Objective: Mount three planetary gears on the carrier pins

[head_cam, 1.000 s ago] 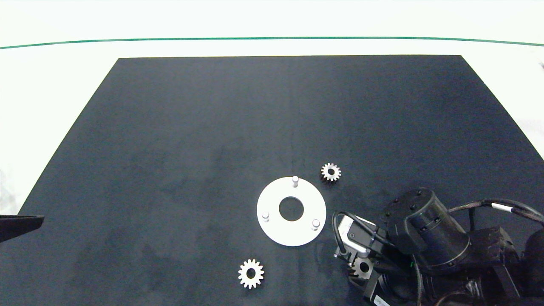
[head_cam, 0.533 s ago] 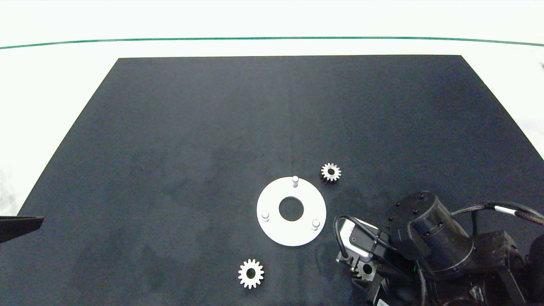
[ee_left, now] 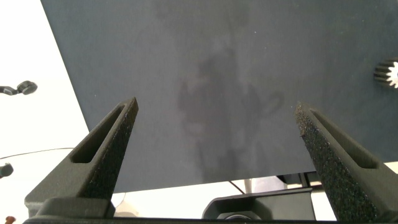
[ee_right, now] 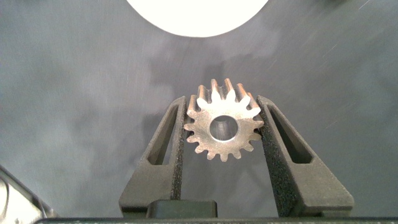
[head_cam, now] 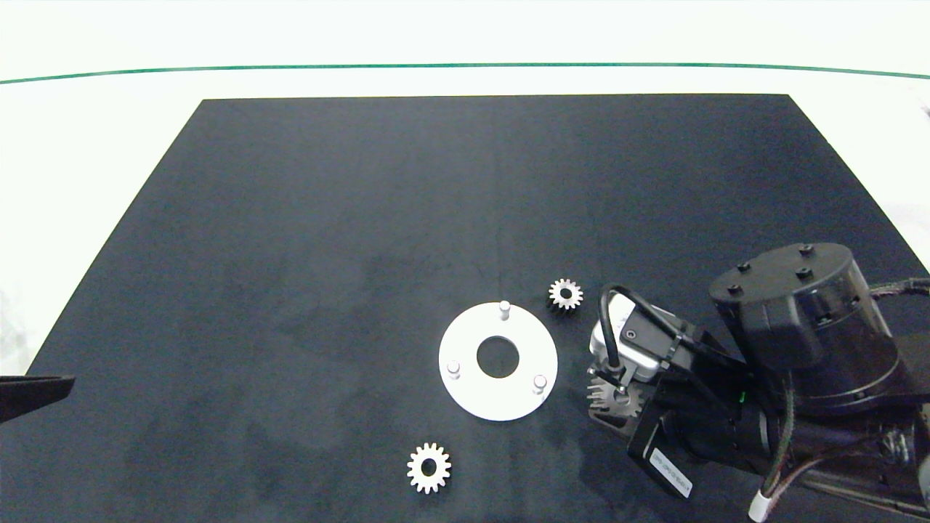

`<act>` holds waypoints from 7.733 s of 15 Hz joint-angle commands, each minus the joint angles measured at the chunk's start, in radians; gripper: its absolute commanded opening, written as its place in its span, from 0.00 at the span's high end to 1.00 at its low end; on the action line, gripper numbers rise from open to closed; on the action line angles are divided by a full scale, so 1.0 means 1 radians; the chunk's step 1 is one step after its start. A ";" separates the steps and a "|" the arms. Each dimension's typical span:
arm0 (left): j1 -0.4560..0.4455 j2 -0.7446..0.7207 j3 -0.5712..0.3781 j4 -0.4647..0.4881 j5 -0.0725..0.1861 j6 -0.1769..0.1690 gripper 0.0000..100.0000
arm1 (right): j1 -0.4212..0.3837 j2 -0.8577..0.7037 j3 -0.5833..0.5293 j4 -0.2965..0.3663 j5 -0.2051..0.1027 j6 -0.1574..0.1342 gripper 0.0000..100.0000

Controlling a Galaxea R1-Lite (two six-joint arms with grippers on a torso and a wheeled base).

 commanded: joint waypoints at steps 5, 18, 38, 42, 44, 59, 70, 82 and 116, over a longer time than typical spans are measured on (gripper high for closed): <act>0.000 0.000 0.000 0.005 0.001 0.001 0.00 | 0.003 0.151 -0.200 0.070 -0.001 -0.003 0.84; 0.000 -0.002 0.000 0.007 0.001 0.001 0.00 | 0.027 0.218 -0.280 0.133 -0.001 0.004 0.84; -0.002 -0.006 0.006 0.007 0.001 0.002 0.00 | 0.049 0.255 -0.292 0.130 0.001 0.024 0.84; -0.002 -0.006 0.006 0.007 0.001 0.002 0.00 | 0.044 0.252 -0.284 0.130 0.001 0.024 0.84; -0.002 -0.006 0.006 0.007 0.001 0.002 0.00 | 0.044 0.245 -0.277 0.130 -0.001 0.021 0.84; -0.002 -0.016 0.006 0.005 0.001 0.002 0.00 | -0.079 0.079 -0.336 0.130 -0.001 0.024 0.00; -0.002 -0.019 0.006 0.005 0.001 0.004 0.00 | -0.195 0.291 -0.619 0.297 0.001 0.095 0.00; -0.002 -0.023 0.008 0.005 0.001 0.004 0.00 | -0.209 0.403 -0.639 0.285 0.008 0.116 0.13; -0.002 -0.031 0.014 0.005 0.001 0.016 0.00 | -0.142 0.284 -0.611 0.239 0.025 0.125 0.75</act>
